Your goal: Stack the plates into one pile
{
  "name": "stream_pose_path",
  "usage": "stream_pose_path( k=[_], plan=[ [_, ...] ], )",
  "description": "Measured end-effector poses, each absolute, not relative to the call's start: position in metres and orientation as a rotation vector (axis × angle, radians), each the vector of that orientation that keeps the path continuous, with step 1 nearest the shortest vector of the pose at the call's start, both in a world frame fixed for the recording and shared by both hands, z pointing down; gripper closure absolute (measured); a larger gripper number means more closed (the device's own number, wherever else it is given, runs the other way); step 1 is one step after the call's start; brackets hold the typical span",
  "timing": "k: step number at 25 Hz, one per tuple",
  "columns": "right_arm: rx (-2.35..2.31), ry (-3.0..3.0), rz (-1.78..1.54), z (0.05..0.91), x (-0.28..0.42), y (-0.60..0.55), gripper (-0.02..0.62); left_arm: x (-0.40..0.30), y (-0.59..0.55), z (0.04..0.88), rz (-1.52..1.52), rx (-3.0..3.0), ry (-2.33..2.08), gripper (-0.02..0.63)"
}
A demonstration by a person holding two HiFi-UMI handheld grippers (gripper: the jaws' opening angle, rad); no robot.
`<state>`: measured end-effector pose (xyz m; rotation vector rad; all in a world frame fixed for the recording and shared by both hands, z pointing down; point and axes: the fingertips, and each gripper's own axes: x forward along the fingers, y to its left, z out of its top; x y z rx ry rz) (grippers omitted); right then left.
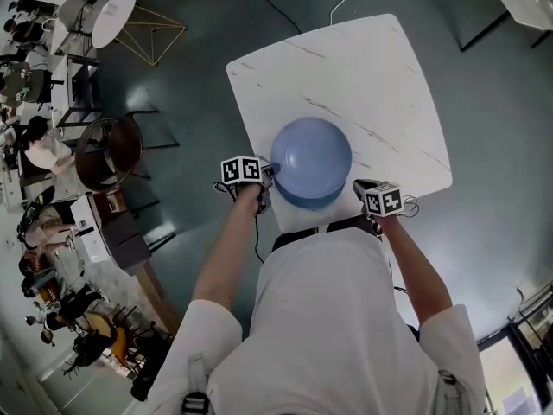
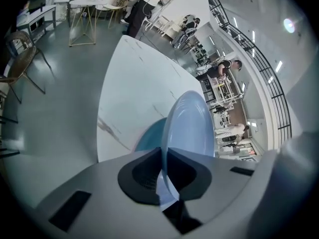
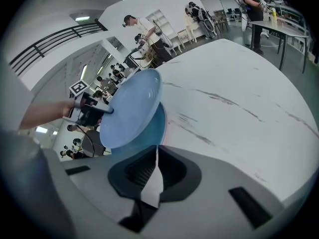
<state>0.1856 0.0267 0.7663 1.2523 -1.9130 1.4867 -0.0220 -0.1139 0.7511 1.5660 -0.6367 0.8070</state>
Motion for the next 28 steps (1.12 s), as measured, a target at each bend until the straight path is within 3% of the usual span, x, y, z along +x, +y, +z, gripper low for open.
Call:
stream_pose_path(
  k=[28],
  plan=[
    [1.315, -1.843, 1.505, 0.76, 0.164, 0.066, 0.565, -0.057, -0.065, 0.787, 0.83, 1.514, -0.651, 0.563]
  ],
)
